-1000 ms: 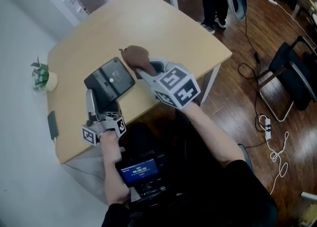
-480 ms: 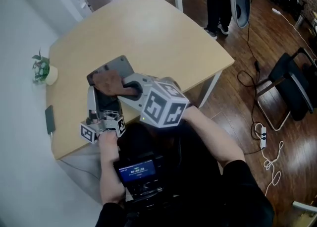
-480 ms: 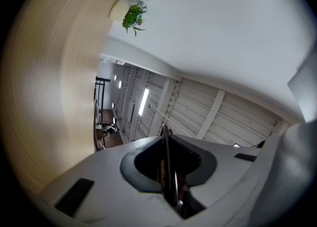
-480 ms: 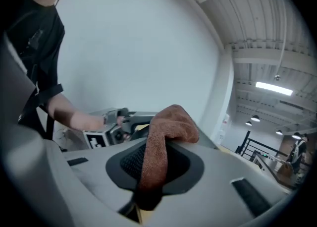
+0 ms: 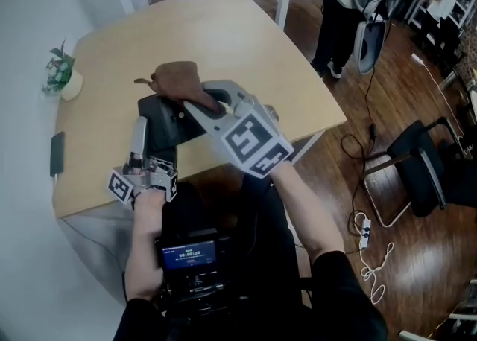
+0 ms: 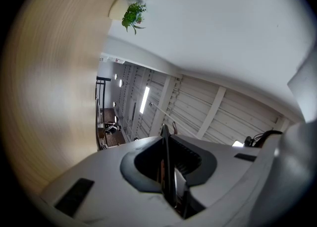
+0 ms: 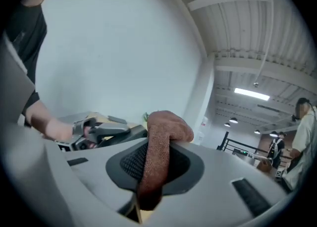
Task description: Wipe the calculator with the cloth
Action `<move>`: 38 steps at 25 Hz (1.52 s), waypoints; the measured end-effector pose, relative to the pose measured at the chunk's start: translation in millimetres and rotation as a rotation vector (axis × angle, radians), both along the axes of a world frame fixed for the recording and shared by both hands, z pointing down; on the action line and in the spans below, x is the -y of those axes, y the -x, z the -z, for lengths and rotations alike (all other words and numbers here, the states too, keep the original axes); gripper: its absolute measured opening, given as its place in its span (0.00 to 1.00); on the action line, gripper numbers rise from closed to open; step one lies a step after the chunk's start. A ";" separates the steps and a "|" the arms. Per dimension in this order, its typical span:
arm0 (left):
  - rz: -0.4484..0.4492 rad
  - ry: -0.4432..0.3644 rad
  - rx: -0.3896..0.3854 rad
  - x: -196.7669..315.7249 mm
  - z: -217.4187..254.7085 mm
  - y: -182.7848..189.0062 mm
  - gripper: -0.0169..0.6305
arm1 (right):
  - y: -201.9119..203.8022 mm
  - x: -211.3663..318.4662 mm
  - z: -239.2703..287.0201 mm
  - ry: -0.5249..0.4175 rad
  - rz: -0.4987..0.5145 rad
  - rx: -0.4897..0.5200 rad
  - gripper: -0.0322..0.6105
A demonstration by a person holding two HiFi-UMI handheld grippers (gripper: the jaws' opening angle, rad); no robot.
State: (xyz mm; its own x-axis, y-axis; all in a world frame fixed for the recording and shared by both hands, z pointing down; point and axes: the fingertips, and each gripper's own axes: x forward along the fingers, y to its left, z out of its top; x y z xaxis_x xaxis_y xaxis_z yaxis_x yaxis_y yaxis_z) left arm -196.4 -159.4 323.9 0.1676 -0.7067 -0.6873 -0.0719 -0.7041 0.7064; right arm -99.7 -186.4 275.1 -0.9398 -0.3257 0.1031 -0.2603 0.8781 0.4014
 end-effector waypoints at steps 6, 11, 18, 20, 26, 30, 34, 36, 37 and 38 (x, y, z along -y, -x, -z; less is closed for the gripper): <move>0.005 0.028 0.052 2.6 -5.5 -4.6 0.11 | 23.3 8.2 -18.9 -0.010 0.015 -0.108 0.14; 0.029 0.048 0.046 6.8 -7.9 4.2 0.11 | 22.2 -34.6 -54.7 -0.063 0.095 -0.247 0.14; 0.033 0.080 0.015 10.9 -18.1 9.8 0.11 | -0.7 -73.0 -96.7 0.034 0.250 -0.352 0.14; 0.024 0.091 0.016 12.0 -21.3 8.5 0.11 | -3.5 -53.5 -73.3 0.054 0.199 -0.261 0.14; -0.009 0.123 0.061 16.8 -25.3 -0.8 0.11 | 6.8 23.0 -25.1 0.085 -0.018 -0.063 0.14; -0.027 0.176 0.072 21.4 -31.6 -2.9 0.12 | 27.3 12.7 -63.1 0.075 0.028 -0.192 0.14; -0.046 0.255 0.087 31.5 -41.8 7.0 0.12 | 29.2 -24.8 -92.2 0.071 0.103 -0.272 0.14; -0.066 0.292 0.103 38.3 -45.6 7.5 0.12 | 28.3 -48.5 -107.8 0.069 0.180 -0.319 0.14; -0.083 0.303 0.113 41.5 -46.4 5.4 0.12 | 26.3 -58.3 -114.1 0.080 0.223 -0.331 0.14; -0.104 0.309 0.125 44.5 -46.7 2.4 0.12 | 23.3 -65.0 -118.3 0.105 0.264 -0.331 0.14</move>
State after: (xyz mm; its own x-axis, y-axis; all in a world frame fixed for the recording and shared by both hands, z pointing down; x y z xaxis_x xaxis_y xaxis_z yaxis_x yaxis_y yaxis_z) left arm -198.8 -203.9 370.6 0.3194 -0.8529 -0.4129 -0.1102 -0.4662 0.8778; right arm -123.0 -121.4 393.4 -0.9002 -0.0500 0.4327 0.1068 0.9377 0.3305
